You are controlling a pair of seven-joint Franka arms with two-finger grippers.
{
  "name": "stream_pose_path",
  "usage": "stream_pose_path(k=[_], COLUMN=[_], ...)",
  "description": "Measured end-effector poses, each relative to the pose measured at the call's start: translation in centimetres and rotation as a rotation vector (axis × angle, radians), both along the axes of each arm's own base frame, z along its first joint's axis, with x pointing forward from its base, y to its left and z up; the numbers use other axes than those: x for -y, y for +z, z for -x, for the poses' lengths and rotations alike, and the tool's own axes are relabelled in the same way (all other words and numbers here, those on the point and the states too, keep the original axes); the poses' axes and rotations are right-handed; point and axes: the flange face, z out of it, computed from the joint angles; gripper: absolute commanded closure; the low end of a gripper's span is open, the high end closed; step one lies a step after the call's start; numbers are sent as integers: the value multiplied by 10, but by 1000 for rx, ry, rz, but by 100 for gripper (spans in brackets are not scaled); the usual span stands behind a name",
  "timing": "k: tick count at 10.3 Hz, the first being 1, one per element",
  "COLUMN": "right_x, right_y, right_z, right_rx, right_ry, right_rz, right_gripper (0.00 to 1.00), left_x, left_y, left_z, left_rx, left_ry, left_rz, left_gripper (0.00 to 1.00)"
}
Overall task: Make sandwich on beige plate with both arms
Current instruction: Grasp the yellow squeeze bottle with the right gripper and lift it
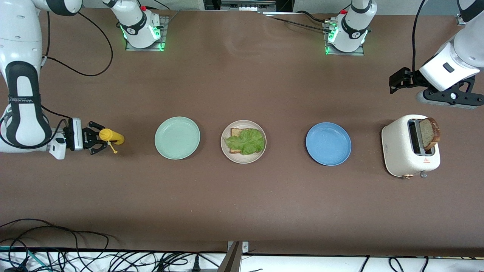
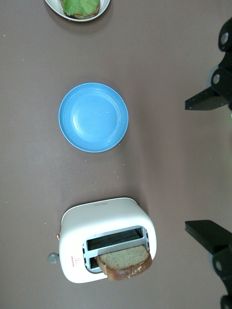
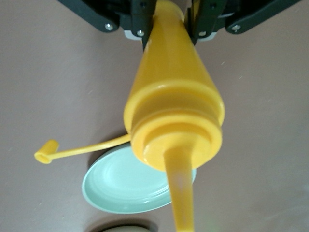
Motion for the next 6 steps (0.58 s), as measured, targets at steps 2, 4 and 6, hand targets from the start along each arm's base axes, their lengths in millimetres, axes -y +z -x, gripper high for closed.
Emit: stream_pose_path(k=[2,4,6], right_x=[-42,-91,-146], right_y=[33,64,85], right_z=[-19,-32,-40], right_rx=[41,57,96], right_ry=[22,32,55], right_rz=[80,181,278], right_gripper=[100,100,100], left_x=[0,-1,-9], left_y=[-2,-3,-4], left_z=[-1,-1,-3], left_rx=[-4,-5,-5], left_ry=[0,3,17], left_rz=[0,0,0], left_gripper=[0,0,0])
